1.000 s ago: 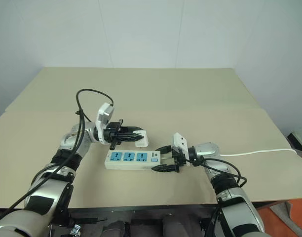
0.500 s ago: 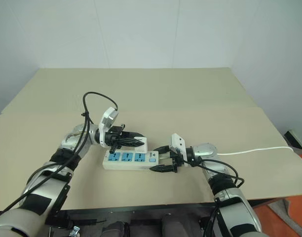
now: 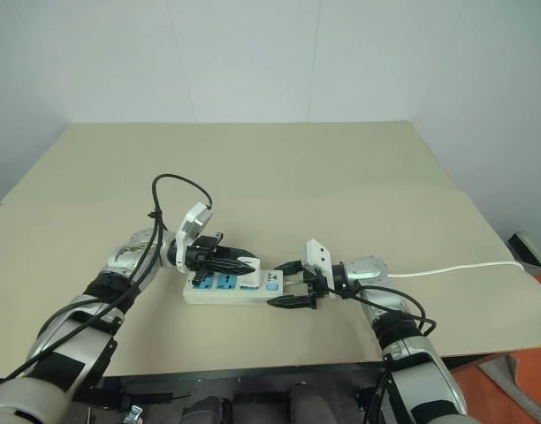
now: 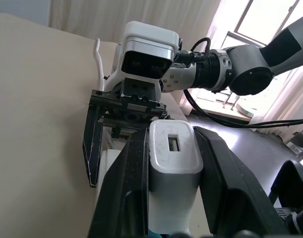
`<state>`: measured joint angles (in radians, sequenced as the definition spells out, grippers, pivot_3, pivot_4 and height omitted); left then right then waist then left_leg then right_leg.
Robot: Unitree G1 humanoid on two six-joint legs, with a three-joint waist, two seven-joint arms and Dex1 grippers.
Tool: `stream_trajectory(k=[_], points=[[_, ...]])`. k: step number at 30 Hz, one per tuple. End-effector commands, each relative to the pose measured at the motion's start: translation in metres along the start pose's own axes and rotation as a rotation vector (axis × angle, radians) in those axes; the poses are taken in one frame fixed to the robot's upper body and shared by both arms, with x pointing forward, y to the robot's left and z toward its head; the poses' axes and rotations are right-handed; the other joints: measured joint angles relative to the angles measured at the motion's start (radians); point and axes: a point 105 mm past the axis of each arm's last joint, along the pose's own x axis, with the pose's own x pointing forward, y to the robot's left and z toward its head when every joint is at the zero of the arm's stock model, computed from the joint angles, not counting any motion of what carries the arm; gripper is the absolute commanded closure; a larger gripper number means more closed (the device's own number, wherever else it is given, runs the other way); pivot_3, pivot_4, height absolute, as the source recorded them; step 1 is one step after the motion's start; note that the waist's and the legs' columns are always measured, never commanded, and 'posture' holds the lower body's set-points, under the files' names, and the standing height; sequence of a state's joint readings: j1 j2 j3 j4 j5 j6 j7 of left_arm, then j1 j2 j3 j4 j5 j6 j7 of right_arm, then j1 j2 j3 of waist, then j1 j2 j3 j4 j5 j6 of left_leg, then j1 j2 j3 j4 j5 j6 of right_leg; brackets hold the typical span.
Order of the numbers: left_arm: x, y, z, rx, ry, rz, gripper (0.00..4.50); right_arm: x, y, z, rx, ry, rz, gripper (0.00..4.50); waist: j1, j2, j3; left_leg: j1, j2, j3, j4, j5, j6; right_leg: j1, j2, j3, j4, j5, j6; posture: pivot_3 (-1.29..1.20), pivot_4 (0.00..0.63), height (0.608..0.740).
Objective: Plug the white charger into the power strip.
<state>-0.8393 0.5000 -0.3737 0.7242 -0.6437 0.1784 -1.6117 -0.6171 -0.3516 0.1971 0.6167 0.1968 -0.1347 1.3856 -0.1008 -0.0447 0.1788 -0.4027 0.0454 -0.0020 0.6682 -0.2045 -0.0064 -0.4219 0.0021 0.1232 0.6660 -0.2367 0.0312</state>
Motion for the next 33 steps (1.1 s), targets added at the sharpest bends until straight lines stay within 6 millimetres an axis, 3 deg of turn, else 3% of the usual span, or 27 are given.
stream_trajectory(k=[1, 28, 33], points=[[0.001, 0.000, 0.000, 0.025, 0.004, -0.003, 3.47, 0.003, 0.001, -0.004, 0.002, 0.013, -0.002, 1.07, 0.000, 0.000, 0.000, 0.000, 0.000, 0.000, 0.000, 0.000, 0.000, 0.000, 0.000, 0.000, 0.000, 0.000, 0.000, 0.00, 0.150, 0.740], [-0.007, 0.000, -0.012, -0.012, 0.061, 0.006, 3.47, 0.005, 0.001, -0.003, -0.002, 0.017, 0.003, 1.07, -0.003, 0.000, 0.000, 0.002, 0.000, 0.000, 0.000, 0.000, 0.000, 0.001, 0.001, 0.001, 0.000, 0.000, 0.000, 0.00, 0.150, 0.740], [-0.004, -0.001, -0.017, 0.051, 0.077, 0.001, 3.47, 0.007, 0.001, -0.003, -0.005, 0.012, 0.001, 1.07, -0.004, 0.000, 0.000, 0.002, 0.000, 0.000, -0.001, 0.000, 0.000, 0.001, 0.001, 0.001, 0.000, 0.000, 0.000, 0.00, 0.150, 0.740]])
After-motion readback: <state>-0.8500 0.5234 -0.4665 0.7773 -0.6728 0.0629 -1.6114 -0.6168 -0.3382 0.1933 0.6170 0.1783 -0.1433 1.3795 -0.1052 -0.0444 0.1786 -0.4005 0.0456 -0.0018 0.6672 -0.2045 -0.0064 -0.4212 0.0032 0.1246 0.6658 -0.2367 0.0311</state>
